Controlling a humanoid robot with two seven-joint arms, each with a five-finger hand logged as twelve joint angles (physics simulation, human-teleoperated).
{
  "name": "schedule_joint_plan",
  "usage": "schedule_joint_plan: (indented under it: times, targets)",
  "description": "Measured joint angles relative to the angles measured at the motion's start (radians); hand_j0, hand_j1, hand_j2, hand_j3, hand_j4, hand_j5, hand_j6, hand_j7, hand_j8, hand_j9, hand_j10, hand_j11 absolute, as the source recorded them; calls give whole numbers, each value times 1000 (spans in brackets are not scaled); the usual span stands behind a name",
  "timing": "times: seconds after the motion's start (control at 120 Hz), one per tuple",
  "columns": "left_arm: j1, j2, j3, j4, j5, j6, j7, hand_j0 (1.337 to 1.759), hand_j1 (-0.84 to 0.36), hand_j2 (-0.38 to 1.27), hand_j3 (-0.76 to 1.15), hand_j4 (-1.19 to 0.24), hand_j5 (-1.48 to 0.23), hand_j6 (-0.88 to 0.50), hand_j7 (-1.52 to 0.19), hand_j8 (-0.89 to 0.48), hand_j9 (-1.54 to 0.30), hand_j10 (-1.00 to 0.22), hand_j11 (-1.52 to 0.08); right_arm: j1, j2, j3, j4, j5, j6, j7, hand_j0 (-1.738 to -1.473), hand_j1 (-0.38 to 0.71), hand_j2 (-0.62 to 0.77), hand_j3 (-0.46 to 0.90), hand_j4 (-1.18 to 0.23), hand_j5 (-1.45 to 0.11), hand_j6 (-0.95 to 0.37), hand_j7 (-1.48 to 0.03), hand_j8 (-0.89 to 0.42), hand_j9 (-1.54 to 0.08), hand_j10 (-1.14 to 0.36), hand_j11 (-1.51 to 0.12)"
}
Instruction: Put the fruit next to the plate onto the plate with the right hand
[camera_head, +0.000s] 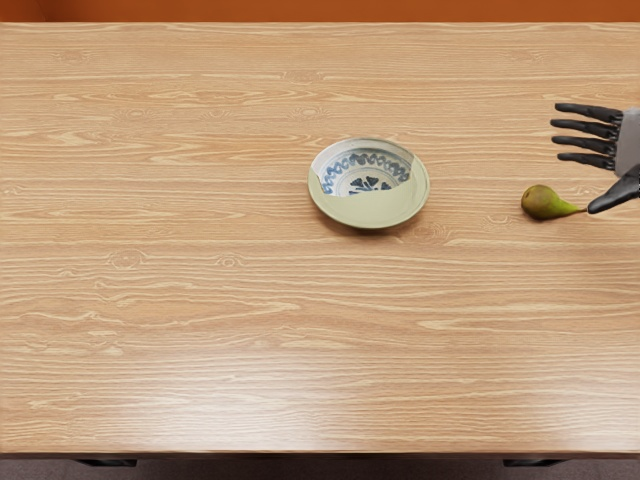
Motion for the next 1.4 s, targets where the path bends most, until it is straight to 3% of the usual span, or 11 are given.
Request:
schedule_joint_plan:
  times: [0.075, 0.167, 0.25, 0.392, 0.55, 0.858, 1.083, 1.4]
  targets:
    - [0, 0, 0, 0, 0, 0, 0, 1656, 349, 0, 0, 0, 0, -1, 0, 0, 0, 0, 0, 33, 16, -1, 22, -75, 0, -13, -1656, -328, -3, 0, -18, -24, -18, -24, -18, -24, -18, -24]
    - [0, 0, 0, 0, 0, 0, 0, 1657, 349, 0, 0, 0, 0, -1, 0, 0, 0, 0, 0, 63, 43, 3, 20, -207, 0, -120, -1657, -328, -3, 0, -19, -24, -19, -24, -19, -24, -19, -24]
    - [0, 0, 0, 0, 0, 0, 0, 1657, 349, 0, 0, 0, 0, -1, 0, 0, 0, 0, 0, 83, 94, 50, 21, -438, 0, -160, -1657, -327, -3, 0, -21, -26, -22, -26, -21, -26, -21, -26]
    - [0, 0, 0, 0, 0, 0, 0, 1658, 349, 0, 0, 0, 0, -1, 0, 0, 0, 0, 0, 90, 146, 59, 16, -783, -65, -132, -1658, -331, -2, 0, -19, -22, -20, -21, -20, -22, -19, -22]
    - [0, 0, 0, 0, 0, 0, 0, 1658, 349, 0, 0, -1, 0, -1, 0, -1, 0, 0, 0, 92, 169, -70, 5, -934, -314, -82, -1658, -303, -6, 0, -44, -52, -46, -52, -44, -52, -43, -52]
    - [0, 0, 0, 0, 0, 0, 0, 1658, 349, 0, 0, -1, 0, -1, 0, -1, 0, 0, 0, 110, 303, -198, -84, -1031, -553, -64, -1658, -103, -38, 0, -214, -271, -216, -270, -214, -270, -212, -270]
    - [0, 0, 0, 0, 0, 0, 0, 1658, 349, 0, 0, -1, 0, -1, 0, -1, 0, 0, 0, 113, 400, -275, -160, -1039, -665, -63, -1658, -38, -48, 0, -267, -340, -269, -339, -267, -340, -265, -340]
    - [0, 0, 0, 0, 0, 0, 0, 1658, 349, 0, 0, 0, 0, -1, 0, 0, 0, 0, 0, 109, 465, -313, -255, -1037, -725, -62, -1658, 52, -63, 0, -341, -438, -342, -437, -341, -438, -340, -438]
